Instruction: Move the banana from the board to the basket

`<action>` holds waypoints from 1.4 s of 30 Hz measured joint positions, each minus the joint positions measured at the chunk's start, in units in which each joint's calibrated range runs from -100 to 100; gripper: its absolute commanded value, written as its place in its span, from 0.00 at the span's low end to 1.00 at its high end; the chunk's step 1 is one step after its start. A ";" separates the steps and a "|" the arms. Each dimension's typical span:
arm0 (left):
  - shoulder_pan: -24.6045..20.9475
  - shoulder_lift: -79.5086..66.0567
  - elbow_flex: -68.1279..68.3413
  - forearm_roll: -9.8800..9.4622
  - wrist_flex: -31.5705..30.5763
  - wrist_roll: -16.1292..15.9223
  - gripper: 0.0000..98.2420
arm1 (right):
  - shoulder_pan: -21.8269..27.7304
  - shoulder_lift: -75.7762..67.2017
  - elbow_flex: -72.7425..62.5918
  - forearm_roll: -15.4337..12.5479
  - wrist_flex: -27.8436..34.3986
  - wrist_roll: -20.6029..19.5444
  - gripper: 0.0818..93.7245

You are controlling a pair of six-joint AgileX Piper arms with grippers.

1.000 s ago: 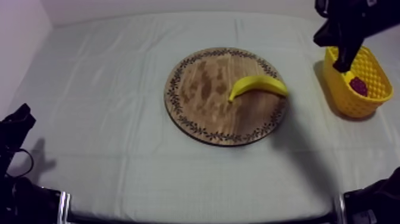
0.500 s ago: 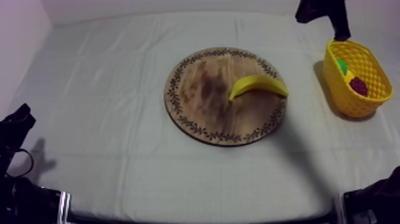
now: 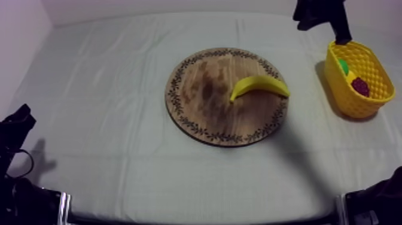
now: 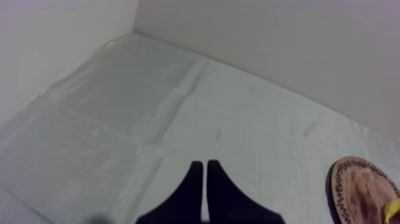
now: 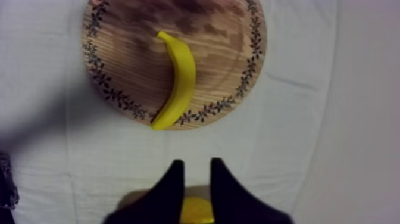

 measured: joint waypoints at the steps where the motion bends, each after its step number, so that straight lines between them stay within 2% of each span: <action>1: 0.00 0.00 0.00 0.00 0.00 0.00 0.00 | 0.00 0.00 0.07 0.29 0.00 -0.41 0.52; 4: 0.00 0.00 0.00 0.00 0.00 0.00 0.00 | -0.18 0.00 0.48 0.59 -0.09 -1.19 0.62; 14: 0.00 0.00 0.00 0.00 0.00 0.00 0.00 | -0.80 1.55 0.63 1.63 -0.61 -1.54 0.75; 23: 0.00 0.00 0.00 0.00 0.00 0.00 0.00 | -1.22 6.78 4.40 0.87 -4.77 -2.29 0.76; 42: 0.00 0.00 0.00 0.00 0.00 0.00 0.00 | 0.01 27.23 7.18 0.84 -20.73 -2.52 0.76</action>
